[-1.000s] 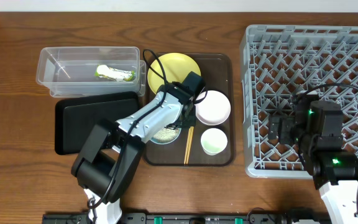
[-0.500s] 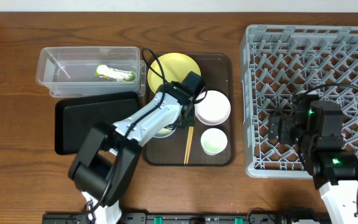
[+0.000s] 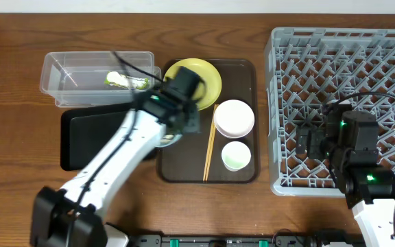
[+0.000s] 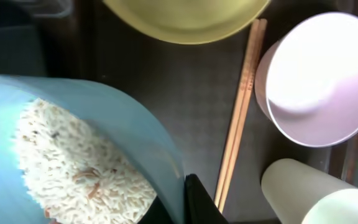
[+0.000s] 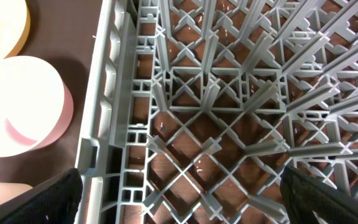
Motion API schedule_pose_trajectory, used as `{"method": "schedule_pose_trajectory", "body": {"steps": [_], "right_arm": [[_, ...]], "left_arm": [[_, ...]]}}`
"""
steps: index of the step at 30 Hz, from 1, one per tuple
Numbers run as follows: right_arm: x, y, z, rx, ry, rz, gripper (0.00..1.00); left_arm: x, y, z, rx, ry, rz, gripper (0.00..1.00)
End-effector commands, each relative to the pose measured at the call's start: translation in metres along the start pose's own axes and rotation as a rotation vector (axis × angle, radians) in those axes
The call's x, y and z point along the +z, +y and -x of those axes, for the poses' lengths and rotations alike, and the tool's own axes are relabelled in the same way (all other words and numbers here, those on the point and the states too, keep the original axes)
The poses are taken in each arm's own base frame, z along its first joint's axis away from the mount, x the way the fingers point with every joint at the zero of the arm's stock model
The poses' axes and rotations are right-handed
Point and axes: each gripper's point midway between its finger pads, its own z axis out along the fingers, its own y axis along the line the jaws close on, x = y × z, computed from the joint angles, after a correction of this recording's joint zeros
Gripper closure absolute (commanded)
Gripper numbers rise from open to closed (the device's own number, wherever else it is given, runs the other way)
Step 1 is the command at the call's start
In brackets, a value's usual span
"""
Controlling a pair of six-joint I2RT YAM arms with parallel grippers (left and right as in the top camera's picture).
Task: Sort waste into correct bins and load items into the dishwasher rack
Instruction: 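Grasp the rim of the blue bowl with the left gripper, then tip the blue bowl over the black tray to pour out rice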
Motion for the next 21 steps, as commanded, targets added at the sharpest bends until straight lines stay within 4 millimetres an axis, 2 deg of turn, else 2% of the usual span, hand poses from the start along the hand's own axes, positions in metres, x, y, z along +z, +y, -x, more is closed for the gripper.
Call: {"method": "schedule_pose_trajectory", "body": {"steps": [1, 10, 14, 21], "right_arm": [[-0.004, -0.002, 0.009, 0.020, -0.021, -0.001, 0.01], [-0.004, -0.002, 0.009, 0.020, -0.020, -0.001, 0.01], [-0.004, -0.002, 0.009, 0.020, -0.020, -0.001, 0.01], [-0.004, -0.002, 0.009, 0.020, -0.020, -0.001, 0.01]], "left_arm": [[-0.004, 0.011, 0.002, 0.006, 0.068, -0.135, 0.94], [-0.033, 0.055, 0.030, -0.088, 0.040, -0.541, 0.94], [-0.044, 0.075, 0.029, -0.140, -0.008, -0.719, 0.94], [-0.047, 0.114, 0.024, -0.321, -0.078, -0.907, 0.94]]}}
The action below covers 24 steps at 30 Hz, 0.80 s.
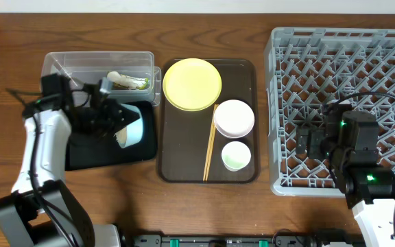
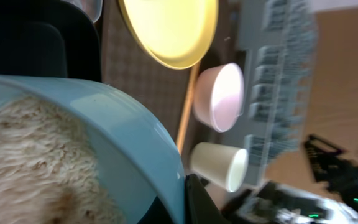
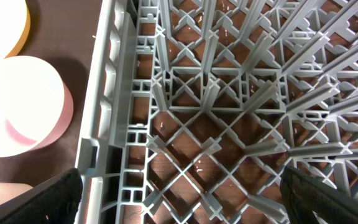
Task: Sort waste into correct bins and load items into the dishwasher rack
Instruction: 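Tip the blue bowl over the black tray to pour out rice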
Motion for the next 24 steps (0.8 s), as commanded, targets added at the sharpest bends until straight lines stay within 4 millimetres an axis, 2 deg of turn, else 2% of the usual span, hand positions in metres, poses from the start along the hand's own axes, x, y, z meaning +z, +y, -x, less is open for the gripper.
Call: {"method": "schedule_pose_trajectory", "body": {"steps": [1, 8, 14, 24], "right_arm": [[-0.004, -0.002, 0.008, 0.020, -0.020, -0.001, 0.01], [-0.004, -0.002, 0.008, 0.020, -0.020, -0.001, 0.01], [-0.004, -0.002, 0.007, 0.020, -0.012, -0.001, 0.01], [-0.004, -0.002, 0.007, 0.020, -0.012, -0.001, 0.01]], "left_arm": [[-0.012, -0.009, 0.004, -0.025, -0.049, -0.216, 0.94], [-0.025, 0.000, 0.018, -0.169, -0.096, -0.417, 0.94], [-0.023, 0.006, 0.026, -0.325, -0.074, -0.550, 0.94], [-0.019, 0.012, 0.027, -0.568, -0.003, -0.568, 0.94]]}}
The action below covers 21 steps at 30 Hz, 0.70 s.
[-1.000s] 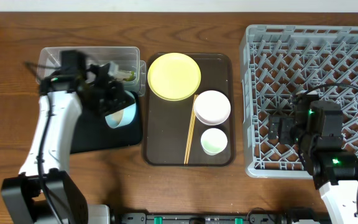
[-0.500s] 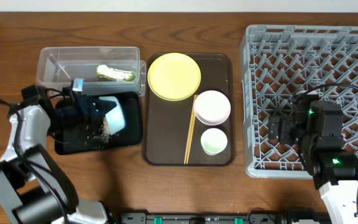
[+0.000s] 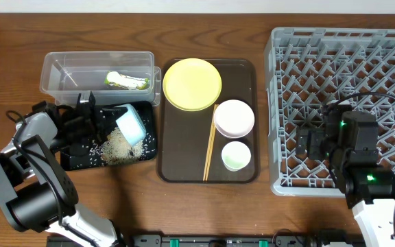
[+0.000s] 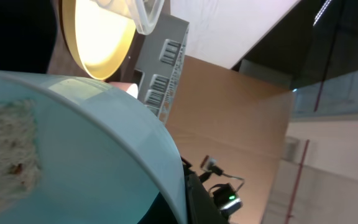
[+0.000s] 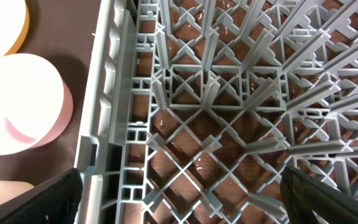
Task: Sort waste into correct bins and load items into the dishwasher rack
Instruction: 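Tip the blue bowl over the black tray to pour out rice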
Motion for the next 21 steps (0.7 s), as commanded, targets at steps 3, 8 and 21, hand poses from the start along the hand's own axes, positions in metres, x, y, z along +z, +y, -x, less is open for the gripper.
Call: {"method": "schedule_pose_trajectory", "body": {"steps": [3, 8, 21], "right_arm": [[-0.004, -0.002, 0.008, 0.020, -0.020, 0.000, 0.01], [-0.004, -0.002, 0.008, 0.020, -0.020, -0.001, 0.01], [-0.004, -0.002, 0.008, 0.020, -0.020, -0.001, 0.01]], "left_arm": [[-0.001, -0.005, 0.000, -0.176, 0.005, -0.043, 0.94], [-0.001, -0.005, 0.000, -0.220, 0.006, -0.043, 0.94], [-0.005, -0.011, 0.021, 0.001, -0.021, -0.049, 0.94]]}}
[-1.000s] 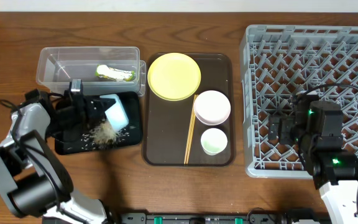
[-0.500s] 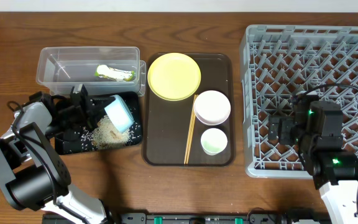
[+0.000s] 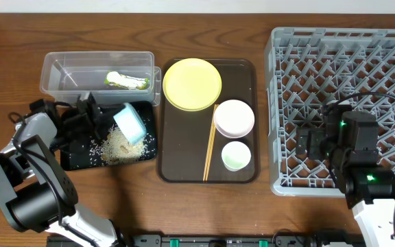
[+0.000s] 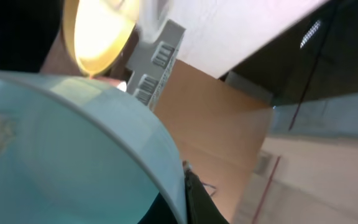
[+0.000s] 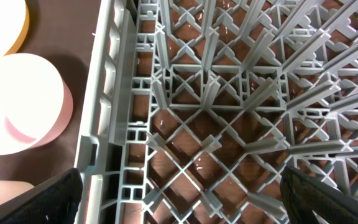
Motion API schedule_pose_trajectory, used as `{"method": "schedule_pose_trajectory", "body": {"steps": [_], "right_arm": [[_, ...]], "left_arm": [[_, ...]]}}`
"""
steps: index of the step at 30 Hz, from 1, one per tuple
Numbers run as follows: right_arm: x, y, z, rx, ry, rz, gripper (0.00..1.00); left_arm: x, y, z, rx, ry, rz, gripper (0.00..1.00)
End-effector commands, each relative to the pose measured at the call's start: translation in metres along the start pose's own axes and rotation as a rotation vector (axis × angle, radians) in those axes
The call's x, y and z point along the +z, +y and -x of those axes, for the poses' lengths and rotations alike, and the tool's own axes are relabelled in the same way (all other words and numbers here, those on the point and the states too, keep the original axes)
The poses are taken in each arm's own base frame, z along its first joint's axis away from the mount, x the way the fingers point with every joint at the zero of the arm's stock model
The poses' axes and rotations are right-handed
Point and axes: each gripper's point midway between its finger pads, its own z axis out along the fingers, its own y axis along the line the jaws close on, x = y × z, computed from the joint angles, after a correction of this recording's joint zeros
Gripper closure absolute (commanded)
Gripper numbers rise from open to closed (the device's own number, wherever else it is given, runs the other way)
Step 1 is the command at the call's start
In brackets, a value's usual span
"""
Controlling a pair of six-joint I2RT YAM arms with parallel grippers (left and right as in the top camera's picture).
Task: Sort waste into correct bins and load items into the dishwasher rack
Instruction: 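Tip the blue bowl over the black tray to pour out rice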
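Observation:
My left gripper is shut on the rim of a light blue bowl, which is tipped mouth-down over the black bin. White rice lies heaped in that bin. In the left wrist view the bowl fills the frame, its inside almost bare, with my gripper pinching its edge. My right gripper hangs open over the grey dishwasher rack; in the right wrist view its fingers stand wide apart around the gripper point above the rack grid.
A brown tray holds a yellow plate, a pink bowl, a pale green cup and chopsticks. A clear bin with green-and-white scraps stands behind the black bin.
The blue bowl has tipped a little further over the black bin, and the patch of rice seen inside it has all but gone. My right arm has not moved.
My left gripper held the rice-filled blue bowl over the brown tray. Then the bowl was on its side over the black bin, rice still inside. Then rice lay spread in the bin. Now the bowl is nearly bare. My right gripper stayed open over the rack throughout.

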Motion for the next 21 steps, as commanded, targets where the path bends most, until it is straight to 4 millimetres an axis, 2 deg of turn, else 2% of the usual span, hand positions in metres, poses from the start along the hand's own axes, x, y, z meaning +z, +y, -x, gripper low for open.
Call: {"method": "schedule_pose_trajectory", "body": {"steps": [1, 5, 13, 15, 21], "right_arm": [[-0.004, -0.002, 0.008, 0.020, -0.020, -0.001, 0.01], [-0.004, -0.002, 0.009, 0.020, -0.020, -0.001, 0.01], [-0.004, -0.002, 0.010, 0.020, -0.025, -0.001, 0.01], [-0.004, -0.002, 0.010, 0.020, -0.025, -0.001, 0.01], [-0.004, -0.002, 0.009, 0.020, -0.023, -0.001, 0.01]], "left_arm": [[-0.002, -0.007, 0.010, 0.141, -0.006, -0.028, 0.94], [-0.003, -0.013, 0.019, 0.273, -0.014, -0.030, 0.94], [-0.003, -0.013, 0.019, 0.217, -0.013, -0.031, 0.94], [-0.003, -0.013, 0.018, 0.167, -0.012, -0.031, 0.94], [-0.002, -0.007, 0.007, -0.146, 0.001, -0.026, 0.94]]}}
